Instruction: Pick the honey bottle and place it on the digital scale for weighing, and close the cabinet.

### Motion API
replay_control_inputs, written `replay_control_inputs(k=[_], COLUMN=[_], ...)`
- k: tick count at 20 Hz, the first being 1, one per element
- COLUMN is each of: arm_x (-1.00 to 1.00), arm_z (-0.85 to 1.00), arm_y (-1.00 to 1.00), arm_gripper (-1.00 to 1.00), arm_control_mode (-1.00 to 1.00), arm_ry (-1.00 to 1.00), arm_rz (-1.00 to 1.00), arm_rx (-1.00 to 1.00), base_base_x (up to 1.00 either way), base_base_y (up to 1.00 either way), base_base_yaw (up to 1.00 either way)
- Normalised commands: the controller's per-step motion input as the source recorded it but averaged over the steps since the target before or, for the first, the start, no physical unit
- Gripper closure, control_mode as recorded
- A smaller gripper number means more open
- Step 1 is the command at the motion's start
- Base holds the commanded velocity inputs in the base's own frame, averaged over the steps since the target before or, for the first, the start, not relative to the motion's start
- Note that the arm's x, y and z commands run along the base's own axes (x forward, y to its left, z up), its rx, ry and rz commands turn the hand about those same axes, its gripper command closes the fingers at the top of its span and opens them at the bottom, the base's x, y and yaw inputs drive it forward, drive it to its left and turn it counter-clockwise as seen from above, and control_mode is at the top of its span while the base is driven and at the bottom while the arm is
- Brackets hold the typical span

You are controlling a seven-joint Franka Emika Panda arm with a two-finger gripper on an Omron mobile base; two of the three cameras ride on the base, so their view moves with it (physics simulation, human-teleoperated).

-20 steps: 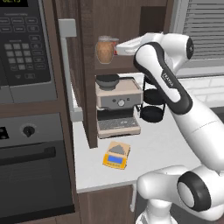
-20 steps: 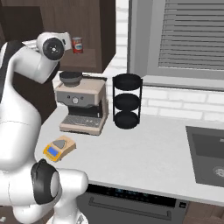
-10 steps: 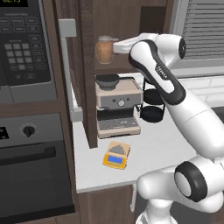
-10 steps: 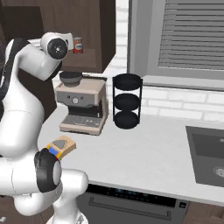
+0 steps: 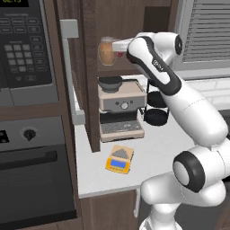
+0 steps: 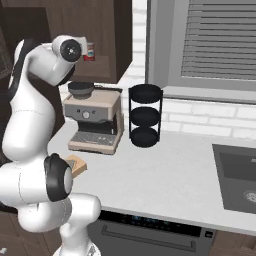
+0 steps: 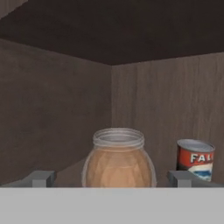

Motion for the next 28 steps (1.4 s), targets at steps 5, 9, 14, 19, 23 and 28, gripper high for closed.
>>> replay_control_inputs(k=[5, 9, 14, 19, 23, 28], arm_x=[0.26, 0.14, 0.07, 0.19, 0.3, 0.27], arm_z=[0.0, 0.0, 0.0, 0.0, 0.0, -0.02], arm_y=[0.32, 0.16, 0.0, 0.02, 0.0, 0.0], arm_gripper=[-1.0, -1.0, -1.0, -1.0, -1.0, -1.0], arm_control_mode=[-1.0, -1.0, -1.0, -1.0, -1.0, -1.0], arm_ry=[0.07, 0.06, 0.02, 0.0, 0.0, 0.0], arm_rz=[0.0, 0.0, 0.0, 0.0, 0.0, 0.0], arm_rx=[0.0, 0.0, 0.0, 0.0, 0.0, 0.0], base_base_x=[0.0, 0.0, 0.0, 0.0, 0.0, 0.0], base_base_y=[0.0, 0.0, 0.0, 0.0, 0.0, 0.0], base_base_yaw=[0.0, 0.0, 0.0, 0.0, 0.0, 0.0])
